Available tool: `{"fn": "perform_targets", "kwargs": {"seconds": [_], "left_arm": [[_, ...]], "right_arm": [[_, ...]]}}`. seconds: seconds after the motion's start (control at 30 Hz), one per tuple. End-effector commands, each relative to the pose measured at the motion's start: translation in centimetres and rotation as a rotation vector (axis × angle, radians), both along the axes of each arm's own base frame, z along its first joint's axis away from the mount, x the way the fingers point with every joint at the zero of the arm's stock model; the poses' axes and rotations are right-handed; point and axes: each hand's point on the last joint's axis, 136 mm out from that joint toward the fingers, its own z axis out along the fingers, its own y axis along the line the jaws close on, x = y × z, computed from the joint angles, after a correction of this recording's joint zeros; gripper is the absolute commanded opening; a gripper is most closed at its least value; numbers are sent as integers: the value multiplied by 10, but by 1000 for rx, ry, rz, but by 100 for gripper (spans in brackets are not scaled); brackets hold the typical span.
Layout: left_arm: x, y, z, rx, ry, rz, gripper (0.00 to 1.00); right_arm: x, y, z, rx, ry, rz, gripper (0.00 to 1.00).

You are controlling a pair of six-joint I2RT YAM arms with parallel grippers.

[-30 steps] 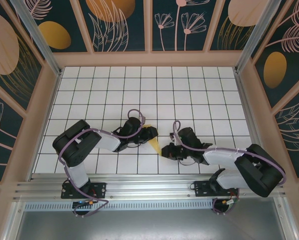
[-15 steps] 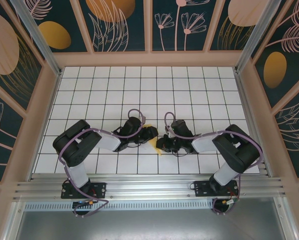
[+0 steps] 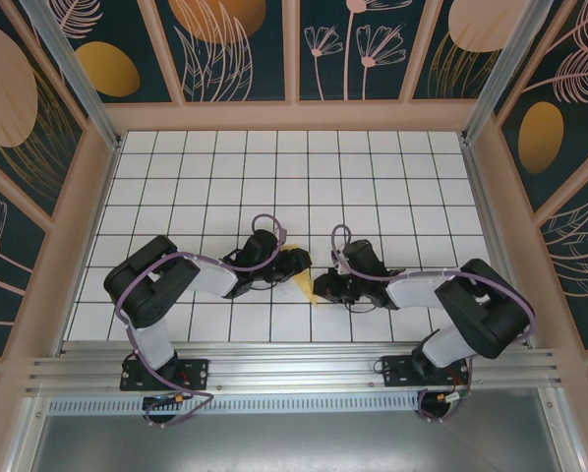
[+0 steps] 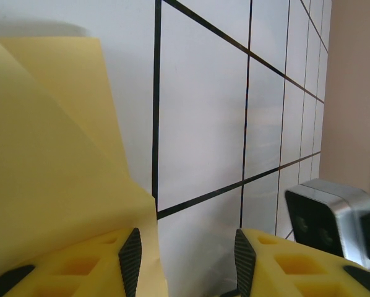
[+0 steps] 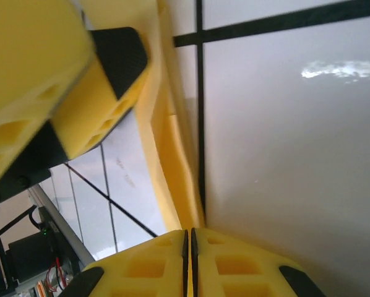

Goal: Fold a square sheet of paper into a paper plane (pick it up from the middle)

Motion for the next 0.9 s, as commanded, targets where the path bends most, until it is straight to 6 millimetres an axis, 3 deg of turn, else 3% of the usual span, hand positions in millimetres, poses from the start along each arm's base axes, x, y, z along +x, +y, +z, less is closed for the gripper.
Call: {"fn": "perform_targets", "kwargs": {"seconds": [0.0,0.17,0.47,0.73,0.87], "left_arm": [[-27,31,-60,191,148,-4,48],[-27,31,-60,192,150,-6,48],[-26,30,-59,191,148,-7,48],[-26,31,-59,192,148,-6,48],[-27,31,-59,195,146,-8,48]], "right_arm": [[5,12,25,51,-55,34,13],[9,29,35,119,-60,64,15],[11,35,13,98,-3,63,16],[1,10,-24,-72,59,20,16],[4,14,-6,-37,18,28,16]]}}
